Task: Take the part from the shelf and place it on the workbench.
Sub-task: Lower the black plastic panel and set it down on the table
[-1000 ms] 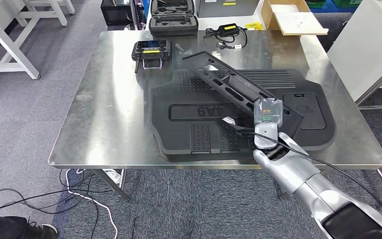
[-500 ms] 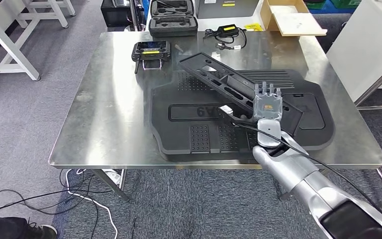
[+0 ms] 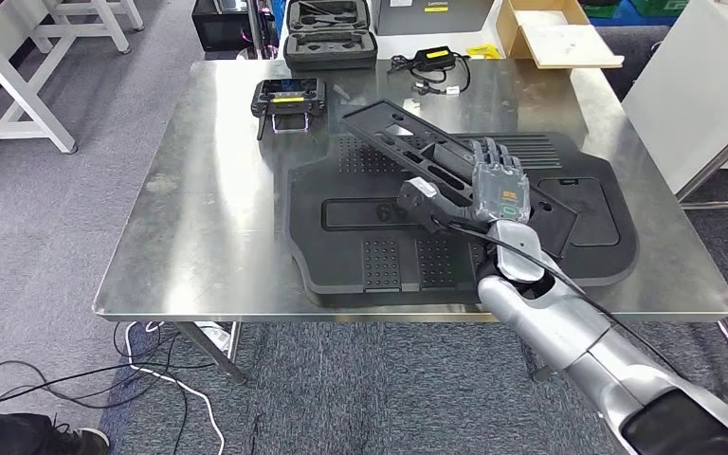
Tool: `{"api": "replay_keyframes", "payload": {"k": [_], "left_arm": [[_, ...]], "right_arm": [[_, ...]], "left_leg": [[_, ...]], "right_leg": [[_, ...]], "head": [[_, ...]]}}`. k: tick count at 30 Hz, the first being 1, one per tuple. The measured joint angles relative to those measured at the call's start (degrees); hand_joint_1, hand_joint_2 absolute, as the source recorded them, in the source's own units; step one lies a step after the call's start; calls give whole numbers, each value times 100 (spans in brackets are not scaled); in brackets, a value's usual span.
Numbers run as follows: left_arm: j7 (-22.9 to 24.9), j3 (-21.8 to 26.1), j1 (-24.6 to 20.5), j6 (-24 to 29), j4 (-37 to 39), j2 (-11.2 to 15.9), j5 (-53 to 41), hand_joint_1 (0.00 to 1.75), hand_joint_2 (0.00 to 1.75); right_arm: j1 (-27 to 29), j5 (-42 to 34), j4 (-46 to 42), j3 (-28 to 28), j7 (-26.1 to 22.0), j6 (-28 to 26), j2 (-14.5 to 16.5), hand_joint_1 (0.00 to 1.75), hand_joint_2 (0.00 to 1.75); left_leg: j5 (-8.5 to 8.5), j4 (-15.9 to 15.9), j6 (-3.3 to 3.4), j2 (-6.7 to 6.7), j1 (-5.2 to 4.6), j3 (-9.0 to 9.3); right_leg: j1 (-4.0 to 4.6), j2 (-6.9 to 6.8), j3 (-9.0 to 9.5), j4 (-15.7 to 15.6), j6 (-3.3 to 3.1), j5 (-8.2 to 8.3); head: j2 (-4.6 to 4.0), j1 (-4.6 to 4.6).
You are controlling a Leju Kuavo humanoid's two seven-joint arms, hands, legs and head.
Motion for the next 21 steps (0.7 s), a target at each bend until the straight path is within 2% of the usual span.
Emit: {"api": "replay_keyframes", "payload": {"k": [5, 8, 11, 13, 15, 18, 19, 21], "left_arm": [[-46, 7, 43, 8, 0, 2, 0, 0, 0], [-84, 14, 78, 39, 0, 6, 0, 0, 0], [-99, 15, 89, 58, 0, 7, 0, 0, 0], [-93, 11, 87, 61, 0, 7, 0, 0, 0], [-85, 5, 80, 61, 0, 7, 0, 0, 0], [-67, -7, 69, 64, 0, 6, -2, 0, 0], [-57, -14, 67, 75, 0, 5, -2, 0, 0], [-36, -25, 61, 128, 0, -1, -2, 0, 0]], "right_arm": [[101, -257, -679, 38, 0, -110, -121, 0, 0], [192, -241, -1164, 52, 0, -663, -241, 0, 0], [316, 337, -1628, 50, -1, -1497, -380, 0, 0], [467, 1113, -1955, 24, -18, -2090, -450, 0, 87], [628, 1788, -2239, -56, -49, -2408, -479, 0, 175], [806, 2181, -2542, -274, -269, -2489, -451, 0, 175], [891, 2224, -2669, -395, -561, -2492, -394, 0, 175], [1094, 2213, -2934, -719, -1519, -2496, -157, 0, 175]], "left_leg": [[0, 1, 0, 0, -1, 1], [0, 1, 0, 0, -2, 1], [-2, 2, 2, 0, -2, 1], [-3, 1, 4, 0, -1, 2], [-4, 1, 5, 1, -1, 2], [-5, 1, 6, 2, -1, 5], [-5, 1, 6, 1, -1, 6], [-5, 1, 6, 0, 0, 6]], "right_leg": [[0, 0, -1, 0, 1, 0], [0, 0, -1, -1, 1, 0], [0, 0, -1, -3, 1, 0], [0, -1, 0, -4, 2, 0], [0, 0, 1, -4, 2, 0], [1, 0, 4, -4, 2, 0], [1, -1, 6, -5, 2, 0], [0, -2, 8, -5, 2, 0]], "head": [[0, -1], [0, -2], [0, -1], [0, -2], [0, -1], [0, -1], [0, -1], [0, -1]]}}
